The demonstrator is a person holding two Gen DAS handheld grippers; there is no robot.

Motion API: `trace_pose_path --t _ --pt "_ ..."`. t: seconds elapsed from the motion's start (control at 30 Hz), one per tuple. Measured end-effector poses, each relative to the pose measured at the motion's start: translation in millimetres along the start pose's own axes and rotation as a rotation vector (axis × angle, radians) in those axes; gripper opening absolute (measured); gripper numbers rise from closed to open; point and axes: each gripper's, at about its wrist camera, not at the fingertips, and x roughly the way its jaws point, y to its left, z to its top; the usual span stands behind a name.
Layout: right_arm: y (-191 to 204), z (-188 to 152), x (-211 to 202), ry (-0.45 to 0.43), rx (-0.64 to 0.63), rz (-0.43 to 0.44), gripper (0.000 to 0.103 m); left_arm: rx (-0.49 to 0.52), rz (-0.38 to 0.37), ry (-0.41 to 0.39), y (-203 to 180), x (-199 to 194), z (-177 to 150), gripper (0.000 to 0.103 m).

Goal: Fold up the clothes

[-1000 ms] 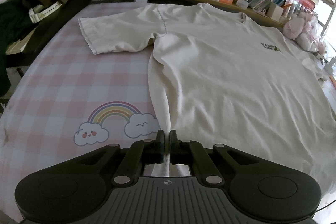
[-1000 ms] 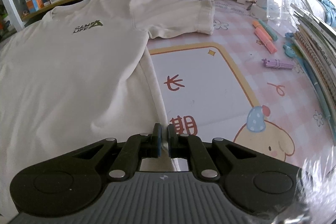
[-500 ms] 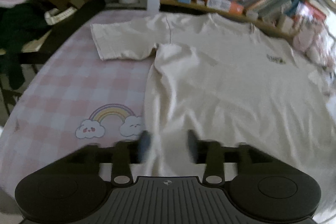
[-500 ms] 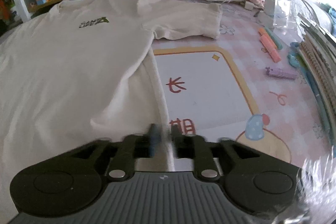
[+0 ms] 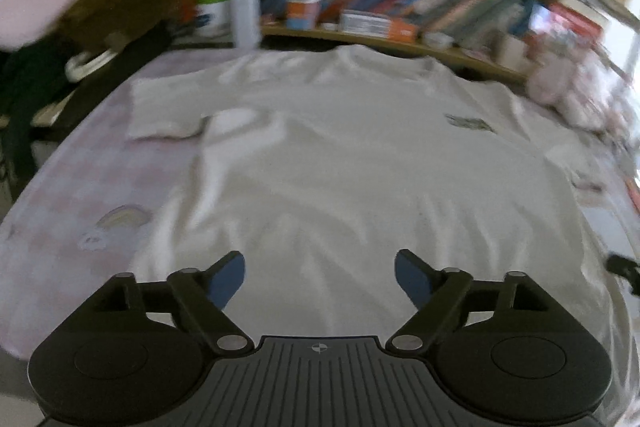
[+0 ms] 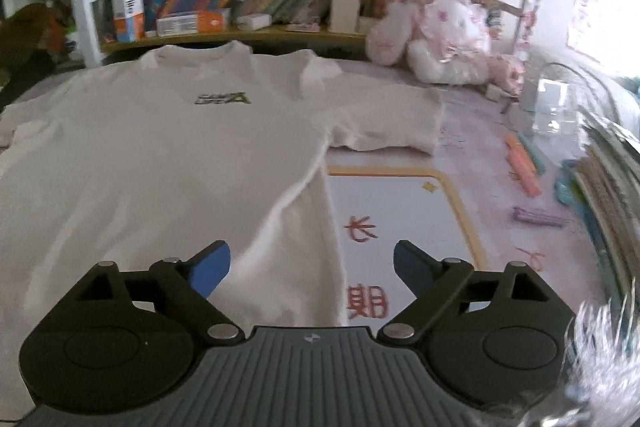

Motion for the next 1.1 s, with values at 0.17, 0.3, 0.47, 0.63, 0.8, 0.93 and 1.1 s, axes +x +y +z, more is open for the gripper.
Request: trace_pose_path --t 0.17,0.3,0.47,0.63,0.8,0.93,1.1 --pt "5 0 2 0.007 0.001 0.040 0.095 0.063 -0.001 0.014 -18 0 -4 0.090" --pt "11 -1 1 0.004 0.006 0.057 0.095 0.114 -0.002 0.025 -33 0 -8 0.090" --pt "20 0 2 0.015 0.027 0.036 0.096 0.144 -0.018 0.034 -27 5 -7 0.090" --pt "40 0 3 0.031 0.089 -0.013 0.096 0.195 -0.041 0.016 -4 12 2 0.090" --pt "74 4 0 0.015 0.122 -0.047 0.096 0.202 -0.068 -0.005 33 21 18 0.093" --pt "108 5 0 0.011 0.105 -0.057 0.098 0.191 -0.091 0.005 68 33 27 0.093" --pt "144 6 3 0.015 0.084 -0.062 0.099 0.132 -0.089 -0.010 116 50 42 0.093"
